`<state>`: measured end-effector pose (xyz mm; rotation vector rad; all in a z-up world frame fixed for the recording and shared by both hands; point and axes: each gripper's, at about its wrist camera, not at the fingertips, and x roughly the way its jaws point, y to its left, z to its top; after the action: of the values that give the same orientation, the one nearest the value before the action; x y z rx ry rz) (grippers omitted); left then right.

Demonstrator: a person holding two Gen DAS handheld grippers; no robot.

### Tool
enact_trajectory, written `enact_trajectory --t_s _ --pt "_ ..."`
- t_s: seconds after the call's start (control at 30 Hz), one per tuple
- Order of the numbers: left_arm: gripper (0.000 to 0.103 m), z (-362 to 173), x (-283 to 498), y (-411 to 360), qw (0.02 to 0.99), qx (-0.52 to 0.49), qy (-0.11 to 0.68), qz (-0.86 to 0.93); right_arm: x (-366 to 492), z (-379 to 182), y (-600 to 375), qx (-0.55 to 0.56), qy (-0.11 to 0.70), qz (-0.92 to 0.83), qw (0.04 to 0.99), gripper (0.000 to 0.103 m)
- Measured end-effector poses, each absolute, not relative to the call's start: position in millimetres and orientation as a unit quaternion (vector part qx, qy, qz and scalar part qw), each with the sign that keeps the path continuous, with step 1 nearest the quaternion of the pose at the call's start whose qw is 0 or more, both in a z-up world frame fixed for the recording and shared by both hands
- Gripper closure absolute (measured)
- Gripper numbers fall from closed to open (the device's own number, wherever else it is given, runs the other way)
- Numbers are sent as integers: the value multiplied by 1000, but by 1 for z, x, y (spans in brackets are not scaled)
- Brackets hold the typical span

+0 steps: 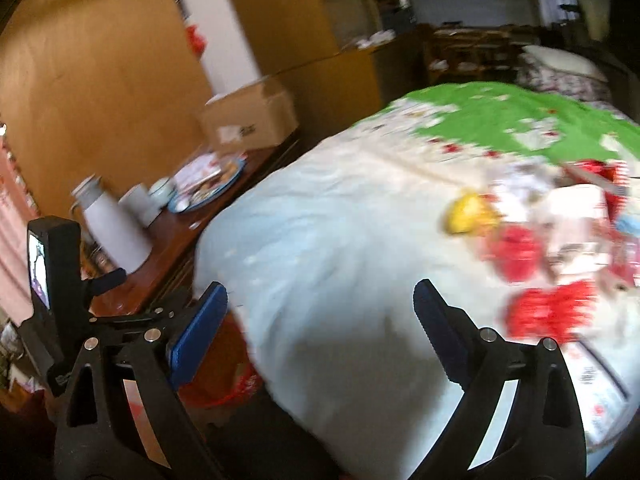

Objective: Collect trash
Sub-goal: 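Bring both open tools back over the trash on the bed, then grasp the red foam net with left tool while right grasps white medicine box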

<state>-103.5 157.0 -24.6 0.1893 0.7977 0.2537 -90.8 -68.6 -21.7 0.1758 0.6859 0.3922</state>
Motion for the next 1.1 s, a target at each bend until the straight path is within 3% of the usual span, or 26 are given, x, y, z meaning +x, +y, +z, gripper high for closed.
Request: enact_trajectory --t_s 0.13,0.53,0.83,1.1 --pt "6 -26 -97 116 912 116 383 89 -98 -20 -114 75 307 134 939 12" --pt "6 -40 -76 7 910 174 377 -8 -101 -56 -228 72 329 -47 940 12" --pt "6 -62 -53 -16 891 159 421 -64 -98 -90 -266 94 364 -95 922 12" --pt "6 -66 -52 -49 873 145 430 -178 -99 -105 -299 194 364 -84 907 12"
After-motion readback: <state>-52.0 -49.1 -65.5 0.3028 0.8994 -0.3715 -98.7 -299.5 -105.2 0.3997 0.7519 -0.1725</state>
